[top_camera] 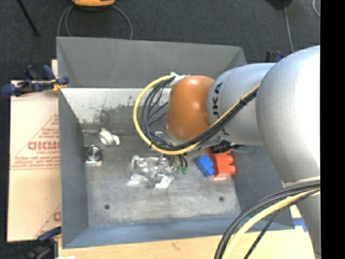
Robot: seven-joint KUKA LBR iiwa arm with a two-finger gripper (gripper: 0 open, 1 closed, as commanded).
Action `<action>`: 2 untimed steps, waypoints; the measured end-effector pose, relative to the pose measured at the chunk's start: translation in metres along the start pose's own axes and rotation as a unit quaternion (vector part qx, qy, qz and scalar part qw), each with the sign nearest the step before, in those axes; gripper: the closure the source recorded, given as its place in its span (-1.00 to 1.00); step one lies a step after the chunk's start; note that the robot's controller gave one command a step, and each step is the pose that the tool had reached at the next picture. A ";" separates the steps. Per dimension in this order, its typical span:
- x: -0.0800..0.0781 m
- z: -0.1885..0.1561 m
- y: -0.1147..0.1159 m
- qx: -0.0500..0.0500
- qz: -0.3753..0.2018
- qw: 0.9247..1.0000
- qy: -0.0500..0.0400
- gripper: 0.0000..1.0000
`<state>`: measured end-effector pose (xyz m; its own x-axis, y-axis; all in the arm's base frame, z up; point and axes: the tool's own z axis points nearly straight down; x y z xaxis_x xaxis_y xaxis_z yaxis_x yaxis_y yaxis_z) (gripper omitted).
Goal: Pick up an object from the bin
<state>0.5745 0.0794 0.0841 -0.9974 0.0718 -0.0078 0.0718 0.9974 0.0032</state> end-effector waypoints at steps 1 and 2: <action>0.000 0.002 -0.001 0.000 0.003 1.000 0.001 1.00; 0.004 -0.098 0.023 0.001 -0.051 0.999 0.000 1.00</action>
Offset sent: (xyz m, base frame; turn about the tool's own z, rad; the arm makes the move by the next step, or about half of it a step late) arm 0.0000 0.0000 0.0000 0.0000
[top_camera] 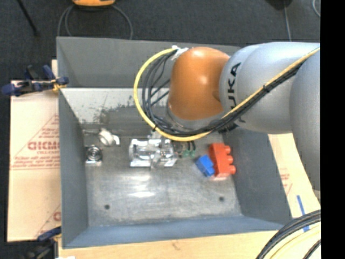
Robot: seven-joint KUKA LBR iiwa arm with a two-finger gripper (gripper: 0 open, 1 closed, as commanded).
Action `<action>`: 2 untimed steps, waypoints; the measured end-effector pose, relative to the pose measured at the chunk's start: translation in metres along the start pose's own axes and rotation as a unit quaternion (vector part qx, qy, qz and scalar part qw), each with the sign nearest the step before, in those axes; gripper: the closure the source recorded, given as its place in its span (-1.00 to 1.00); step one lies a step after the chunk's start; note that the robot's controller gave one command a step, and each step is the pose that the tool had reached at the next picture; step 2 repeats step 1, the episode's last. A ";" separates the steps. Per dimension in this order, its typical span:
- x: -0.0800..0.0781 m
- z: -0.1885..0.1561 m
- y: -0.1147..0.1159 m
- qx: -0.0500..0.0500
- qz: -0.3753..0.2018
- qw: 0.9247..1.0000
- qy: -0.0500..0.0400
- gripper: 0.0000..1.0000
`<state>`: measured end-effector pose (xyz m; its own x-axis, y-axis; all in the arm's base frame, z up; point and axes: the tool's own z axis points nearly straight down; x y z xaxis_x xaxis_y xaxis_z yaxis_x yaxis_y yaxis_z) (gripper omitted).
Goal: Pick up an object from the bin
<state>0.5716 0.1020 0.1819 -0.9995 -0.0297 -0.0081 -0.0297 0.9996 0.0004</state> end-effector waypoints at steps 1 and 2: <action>-0.005 -0.107 0.009 0.000 -0.006 1.000 0.000 1.00; -0.005 -0.107 0.009 0.000 -0.006 1.000 0.000 1.00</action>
Offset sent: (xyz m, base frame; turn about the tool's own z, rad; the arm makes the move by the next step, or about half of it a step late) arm 0.0024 0.0109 0.1025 -0.0135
